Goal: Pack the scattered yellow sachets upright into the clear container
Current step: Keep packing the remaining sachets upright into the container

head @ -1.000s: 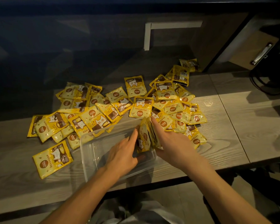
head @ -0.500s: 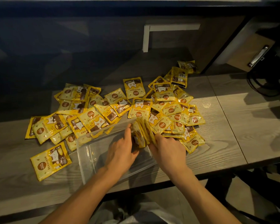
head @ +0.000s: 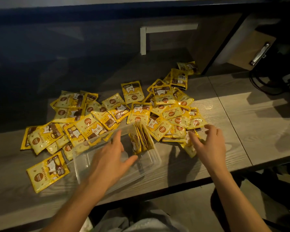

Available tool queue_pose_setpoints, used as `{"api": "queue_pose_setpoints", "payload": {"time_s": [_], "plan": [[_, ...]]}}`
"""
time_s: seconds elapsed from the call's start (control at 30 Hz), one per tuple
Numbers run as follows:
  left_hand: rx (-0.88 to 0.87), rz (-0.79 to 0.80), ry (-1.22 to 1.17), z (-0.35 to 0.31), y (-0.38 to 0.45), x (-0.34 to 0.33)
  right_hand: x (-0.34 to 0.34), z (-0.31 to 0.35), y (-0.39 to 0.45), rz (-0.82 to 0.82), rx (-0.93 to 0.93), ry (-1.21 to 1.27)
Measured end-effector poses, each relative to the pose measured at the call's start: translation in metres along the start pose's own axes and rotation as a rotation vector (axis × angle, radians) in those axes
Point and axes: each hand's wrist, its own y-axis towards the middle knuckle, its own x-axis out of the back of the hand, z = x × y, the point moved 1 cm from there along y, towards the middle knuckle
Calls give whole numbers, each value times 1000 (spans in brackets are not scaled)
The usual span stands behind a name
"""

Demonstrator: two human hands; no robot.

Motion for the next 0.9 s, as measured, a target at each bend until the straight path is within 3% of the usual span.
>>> {"api": "queue_pose_setpoints", "payload": {"time_s": [0.1, 0.17, 0.3, 0.43, 0.5, 0.57, 0.67, 0.77, 0.9], "plan": [[-141, -233, -110, -21, -11, 18, -10, -15, 12, 129, -134, -129], [-280, -272, -177, -44, -14, 20, -13, -16, 16, 162, -162, -111], [-449, -160, -190, -83, -5, 3, -12, -12, 20, 247, -168, 79], [-503, -45, -124, -107, 10, -16, -1, -18, 17, 362, -215, 200], [-507, -8, -114, -112, 16, -24, 12, -21, 10, 322, -200, 296], [-487, 12, -134, -113, 19, -30, 29, -21, 2, 265, -118, 406], [-490, 1, -134, -110, 20, -35, 49, -12, -4, 369, 54, 488], [-542, -5, -126, -109, 26, -33, 60, 6, -2, 469, 224, 295], [-461, 151, -236, -106, 38, -18, 62, 36, 0, 479, 459, 26]]}}
